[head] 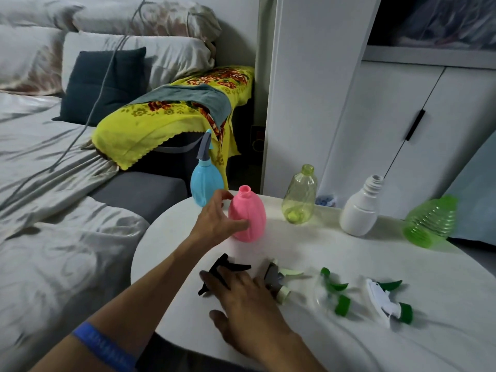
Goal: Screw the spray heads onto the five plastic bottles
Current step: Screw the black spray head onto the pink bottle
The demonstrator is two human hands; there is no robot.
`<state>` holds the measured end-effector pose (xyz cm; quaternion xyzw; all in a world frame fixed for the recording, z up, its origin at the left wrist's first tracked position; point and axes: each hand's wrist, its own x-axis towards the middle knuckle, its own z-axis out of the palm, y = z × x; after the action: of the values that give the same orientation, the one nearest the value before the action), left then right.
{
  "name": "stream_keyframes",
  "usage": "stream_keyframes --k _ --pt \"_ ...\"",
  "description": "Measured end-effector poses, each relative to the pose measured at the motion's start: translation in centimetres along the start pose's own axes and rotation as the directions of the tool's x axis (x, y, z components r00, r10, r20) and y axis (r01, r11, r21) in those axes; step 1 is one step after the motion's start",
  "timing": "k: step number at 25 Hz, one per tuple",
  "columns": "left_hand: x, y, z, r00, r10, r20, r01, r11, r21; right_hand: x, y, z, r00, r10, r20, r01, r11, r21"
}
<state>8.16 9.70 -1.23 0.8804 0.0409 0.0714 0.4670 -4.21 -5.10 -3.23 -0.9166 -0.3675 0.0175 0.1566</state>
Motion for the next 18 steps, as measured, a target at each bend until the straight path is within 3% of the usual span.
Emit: stream_keyframes --k 4,9,14,16,18 --pt "0.6 0.3 0.8 0.999 -0.006 0.034 0.009 0.997 -0.081 0.7 -0.9 0.2 0.999 0.042 -0.028 -0.046 0.985 -0.164" --pt "1.2 0.1 3.0 0.995 0.068 0.071 -0.062 0.994 -0.091 0.1 -0.2 -0.5 0.991 0.129 -0.016 -0.13 0.984 -0.124" --pt "1.7 0.4 3.2 0.999 0.038 0.033 -0.032 0.988 -0.15 -0.8 0.1 -0.9 0.955 0.289 -0.071 -0.296 0.893 -0.34" --pt "1.4 1.7 1.8 0.997 0.058 -0.06 -0.067 0.983 -0.174 -0.8 0.3 -1.7 0.959 0.271 -0.079 -0.281 0.939 -0.198" --pt "0.9 3.7 -0.5 0.987 0.104 -0.12 -0.124 0.977 -0.173 -1.0 1.0 -3.7 0.932 0.316 -0.18 -0.298 0.947 0.119"
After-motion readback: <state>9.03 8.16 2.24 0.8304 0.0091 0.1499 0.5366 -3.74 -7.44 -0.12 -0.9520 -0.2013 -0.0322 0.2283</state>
